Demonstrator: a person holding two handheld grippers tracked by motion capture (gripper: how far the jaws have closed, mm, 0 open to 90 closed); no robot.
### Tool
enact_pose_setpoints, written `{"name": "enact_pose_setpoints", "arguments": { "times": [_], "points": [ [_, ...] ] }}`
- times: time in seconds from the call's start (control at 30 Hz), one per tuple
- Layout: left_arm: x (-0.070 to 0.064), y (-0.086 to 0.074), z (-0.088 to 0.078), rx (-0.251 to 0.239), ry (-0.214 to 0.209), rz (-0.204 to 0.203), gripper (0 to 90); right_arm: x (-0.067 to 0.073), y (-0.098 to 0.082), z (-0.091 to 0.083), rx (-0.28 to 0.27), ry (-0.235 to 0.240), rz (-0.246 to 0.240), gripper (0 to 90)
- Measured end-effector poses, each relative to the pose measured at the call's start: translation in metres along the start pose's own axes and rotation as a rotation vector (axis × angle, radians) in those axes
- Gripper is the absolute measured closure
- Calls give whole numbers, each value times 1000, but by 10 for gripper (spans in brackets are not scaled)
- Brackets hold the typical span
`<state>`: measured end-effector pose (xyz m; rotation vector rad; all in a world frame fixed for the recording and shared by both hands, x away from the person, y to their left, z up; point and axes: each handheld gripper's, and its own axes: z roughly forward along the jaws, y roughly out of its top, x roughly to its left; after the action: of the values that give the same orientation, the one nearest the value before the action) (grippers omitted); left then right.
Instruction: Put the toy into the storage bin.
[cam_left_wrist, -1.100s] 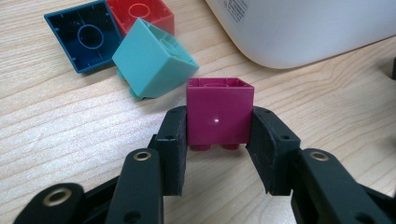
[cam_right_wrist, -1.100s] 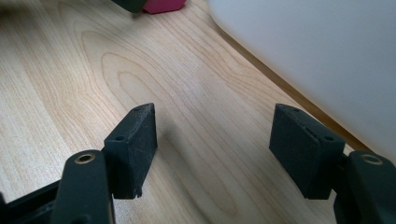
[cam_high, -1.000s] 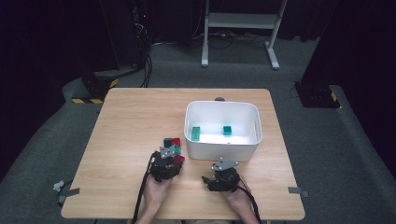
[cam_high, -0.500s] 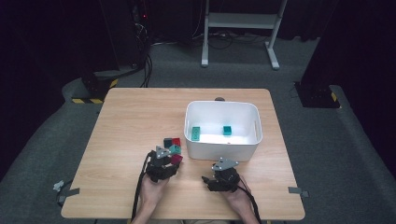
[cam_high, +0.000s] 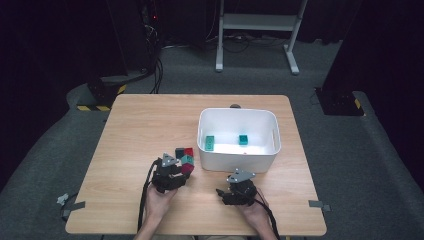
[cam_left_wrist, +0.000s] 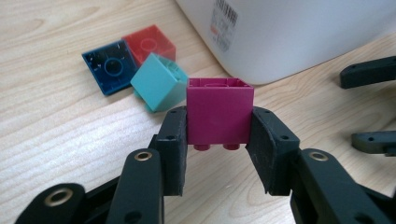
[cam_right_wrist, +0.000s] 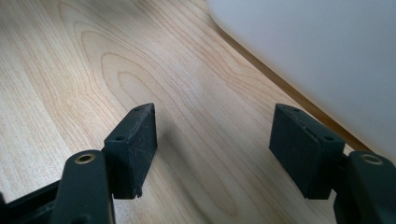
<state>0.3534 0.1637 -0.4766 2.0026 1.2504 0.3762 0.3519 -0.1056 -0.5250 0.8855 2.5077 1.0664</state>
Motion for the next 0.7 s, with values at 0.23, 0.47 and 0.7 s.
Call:
{"name": "enact_pose_setpoints", "arguments": {
  "times": [0.23,0.47,0.7],
  "points": [
    [3,10,-12,-28,-15,5,587,0,0,0,0,0,0,320],
    [8,22,-20,-26,-23,17,587,0,0,0,0,1,0,320],
    [12,40,-31,-46,-31,29,587,0,0,0,0,0,1,320]
  ]
}}
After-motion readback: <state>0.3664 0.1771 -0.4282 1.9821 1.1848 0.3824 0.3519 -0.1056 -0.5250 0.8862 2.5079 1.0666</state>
